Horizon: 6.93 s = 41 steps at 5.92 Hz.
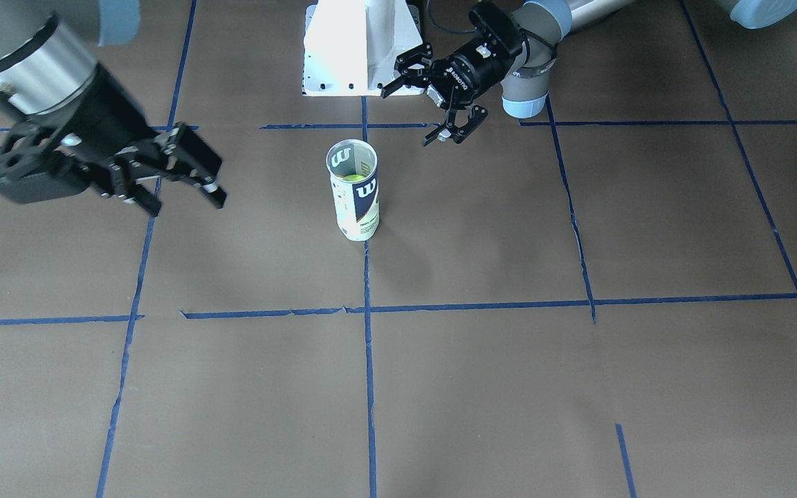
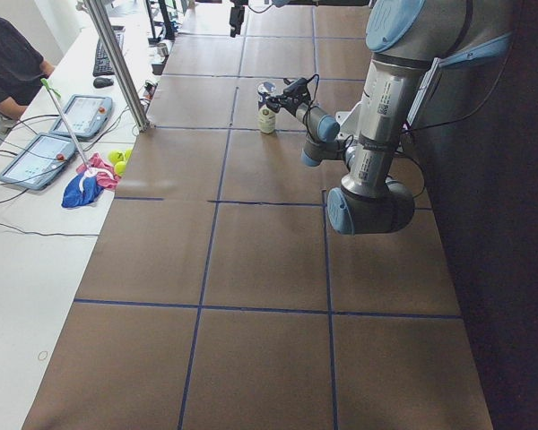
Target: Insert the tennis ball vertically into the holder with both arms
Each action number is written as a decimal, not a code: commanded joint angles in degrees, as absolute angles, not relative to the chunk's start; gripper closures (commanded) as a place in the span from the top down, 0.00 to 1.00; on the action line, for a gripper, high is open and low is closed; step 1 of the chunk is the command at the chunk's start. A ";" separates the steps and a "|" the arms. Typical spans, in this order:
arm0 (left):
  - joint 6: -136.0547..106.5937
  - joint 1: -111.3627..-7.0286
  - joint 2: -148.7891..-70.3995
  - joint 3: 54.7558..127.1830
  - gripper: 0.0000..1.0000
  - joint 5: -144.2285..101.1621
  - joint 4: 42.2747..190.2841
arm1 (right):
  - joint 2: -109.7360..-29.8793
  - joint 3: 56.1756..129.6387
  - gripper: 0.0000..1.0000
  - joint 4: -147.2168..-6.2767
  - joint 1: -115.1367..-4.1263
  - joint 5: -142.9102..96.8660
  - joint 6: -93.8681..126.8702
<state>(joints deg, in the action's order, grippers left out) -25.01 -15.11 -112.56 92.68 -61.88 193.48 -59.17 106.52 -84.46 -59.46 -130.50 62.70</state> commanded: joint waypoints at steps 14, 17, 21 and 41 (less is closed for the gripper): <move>-40.36 -60.38 -108.27 76.11 0.99 -107.01 145.89 | -77.60 90.01 1.00 -83.94 -82.59 -138.43 14.85; -16.70 -77.68 -107.92 77.08 1.00 -126.20 114.95 | -81.47 89.21 1.00 -82.09 -85.96 -131.08 12.06; -4.58 -86.29 -106.72 77.87 1.00 -141.15 97.48 | -82.44 85.35 1.00 -83.23 -85.78 -132.80 6.88; 0.58 -85.87 -88.06 94.68 1.00 -135.26 83.59 | -91.49 97.30 1.00 -99.84 -86.22 -133.60 -6.06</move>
